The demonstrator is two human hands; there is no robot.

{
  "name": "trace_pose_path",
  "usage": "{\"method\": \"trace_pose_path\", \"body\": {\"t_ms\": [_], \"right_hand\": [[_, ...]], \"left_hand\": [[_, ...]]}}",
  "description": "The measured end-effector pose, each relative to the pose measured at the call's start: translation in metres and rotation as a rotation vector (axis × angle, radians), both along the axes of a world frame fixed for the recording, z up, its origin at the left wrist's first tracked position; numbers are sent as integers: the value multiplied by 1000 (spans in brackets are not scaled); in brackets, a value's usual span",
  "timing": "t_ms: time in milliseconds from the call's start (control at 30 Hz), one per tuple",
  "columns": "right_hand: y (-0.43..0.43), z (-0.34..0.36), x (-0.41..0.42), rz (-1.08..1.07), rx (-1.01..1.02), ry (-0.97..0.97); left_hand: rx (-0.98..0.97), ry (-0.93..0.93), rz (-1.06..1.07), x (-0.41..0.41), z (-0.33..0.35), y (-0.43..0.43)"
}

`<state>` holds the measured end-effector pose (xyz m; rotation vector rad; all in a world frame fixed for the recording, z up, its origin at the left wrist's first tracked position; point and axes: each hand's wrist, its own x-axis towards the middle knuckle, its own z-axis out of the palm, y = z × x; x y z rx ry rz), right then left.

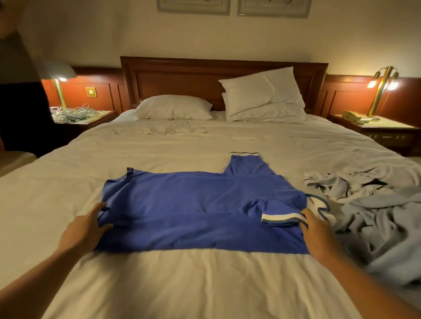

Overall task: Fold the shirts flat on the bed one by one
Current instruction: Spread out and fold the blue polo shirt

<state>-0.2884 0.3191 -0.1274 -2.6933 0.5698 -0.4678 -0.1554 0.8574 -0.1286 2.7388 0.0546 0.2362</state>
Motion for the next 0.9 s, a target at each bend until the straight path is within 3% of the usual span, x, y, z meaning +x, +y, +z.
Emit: {"method": "trace_pose_path", "body": {"t_ms": [100, 200, 300, 400, 533, 733, 900], "right_hand": [[-16, 19, 2, -33, 98, 5], [-23, 36, 1, -91, 340, -77], [-14, 39, -6, -44, 520, -19], [-5, 24, -13, -3, 455, 67], [-5, -8, -17, 40, 133, 222], [-9, -16, -21, 145, 218, 173], [-27, 13, -23, 256, 153, 179]], "left_hand": [[31, 36, 5, 3, 21, 16], [51, 34, 21, 4, 43, 23], [72, 27, 10, 0, 50, 22], [77, 54, -11, -7, 40, 18], [23, 105, 12, -20, 13, 16], [-24, 107, 43, -20, -7, 19], [-17, 103, 21, -13, 10, 23]]}}
